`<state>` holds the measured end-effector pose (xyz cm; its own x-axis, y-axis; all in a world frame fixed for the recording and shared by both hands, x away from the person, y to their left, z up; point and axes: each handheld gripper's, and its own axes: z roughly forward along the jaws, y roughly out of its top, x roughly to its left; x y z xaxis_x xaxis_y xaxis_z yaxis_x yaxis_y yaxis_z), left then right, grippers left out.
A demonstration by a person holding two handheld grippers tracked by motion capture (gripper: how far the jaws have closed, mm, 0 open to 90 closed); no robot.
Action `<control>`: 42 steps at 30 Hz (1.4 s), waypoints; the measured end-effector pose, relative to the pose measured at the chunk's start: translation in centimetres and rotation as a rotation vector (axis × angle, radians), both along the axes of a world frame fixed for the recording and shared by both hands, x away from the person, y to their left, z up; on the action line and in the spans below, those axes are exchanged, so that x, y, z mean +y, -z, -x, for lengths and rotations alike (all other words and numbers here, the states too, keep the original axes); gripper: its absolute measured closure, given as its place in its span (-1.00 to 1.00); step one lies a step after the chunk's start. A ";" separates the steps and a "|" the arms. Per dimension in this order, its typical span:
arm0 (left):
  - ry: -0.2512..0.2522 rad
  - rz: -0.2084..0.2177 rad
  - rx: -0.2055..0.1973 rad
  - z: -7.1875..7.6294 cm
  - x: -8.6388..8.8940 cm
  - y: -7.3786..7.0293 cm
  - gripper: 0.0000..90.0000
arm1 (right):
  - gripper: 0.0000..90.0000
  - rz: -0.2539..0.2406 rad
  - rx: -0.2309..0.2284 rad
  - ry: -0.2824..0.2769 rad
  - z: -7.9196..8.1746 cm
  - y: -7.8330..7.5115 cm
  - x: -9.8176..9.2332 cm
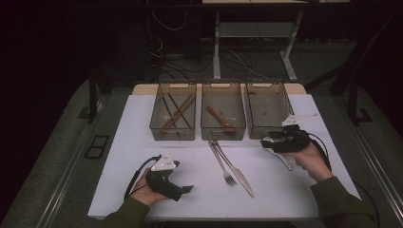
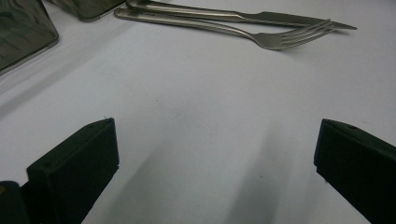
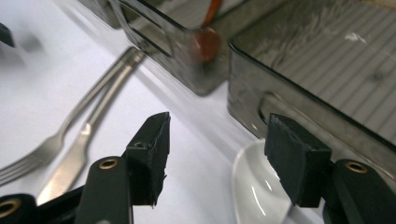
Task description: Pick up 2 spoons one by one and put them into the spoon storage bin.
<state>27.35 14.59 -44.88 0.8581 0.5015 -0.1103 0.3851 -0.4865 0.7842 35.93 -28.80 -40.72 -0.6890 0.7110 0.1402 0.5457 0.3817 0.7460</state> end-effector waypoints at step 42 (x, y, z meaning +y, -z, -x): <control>0.008 -0.009 0.006 0.0 -0.1 0.1 -1.00 | 0.20 0.090 0.128 0.048 -1.7 3.9 -1.6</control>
